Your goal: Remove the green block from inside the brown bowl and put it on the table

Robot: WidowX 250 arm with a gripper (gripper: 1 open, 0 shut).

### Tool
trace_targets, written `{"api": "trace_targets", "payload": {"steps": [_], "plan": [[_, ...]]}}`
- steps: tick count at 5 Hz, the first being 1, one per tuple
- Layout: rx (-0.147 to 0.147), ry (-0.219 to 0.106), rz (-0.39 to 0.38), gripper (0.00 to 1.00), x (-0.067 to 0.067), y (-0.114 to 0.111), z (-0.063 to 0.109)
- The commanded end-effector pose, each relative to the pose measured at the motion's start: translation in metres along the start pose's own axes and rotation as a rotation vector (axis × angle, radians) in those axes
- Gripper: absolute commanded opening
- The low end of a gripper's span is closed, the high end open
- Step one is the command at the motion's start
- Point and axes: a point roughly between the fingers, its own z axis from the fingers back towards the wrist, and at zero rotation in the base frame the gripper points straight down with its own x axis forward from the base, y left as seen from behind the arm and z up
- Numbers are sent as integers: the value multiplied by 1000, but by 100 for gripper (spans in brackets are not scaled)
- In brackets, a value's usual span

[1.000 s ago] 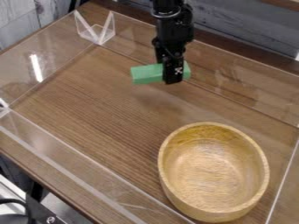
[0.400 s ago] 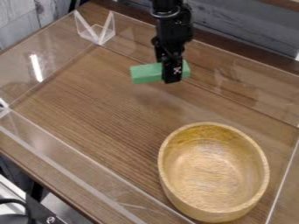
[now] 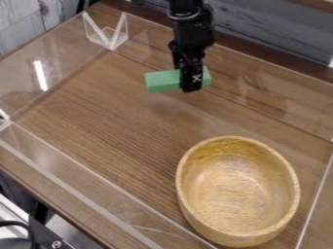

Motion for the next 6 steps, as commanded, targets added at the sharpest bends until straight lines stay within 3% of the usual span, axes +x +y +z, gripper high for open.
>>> {"api": "trace_targets", "payload": {"steps": [1, 6], "plan": [[49, -31, 3, 0, 3, 9, 15], [56, -23, 3, 0, 2, 7, 10]]}}
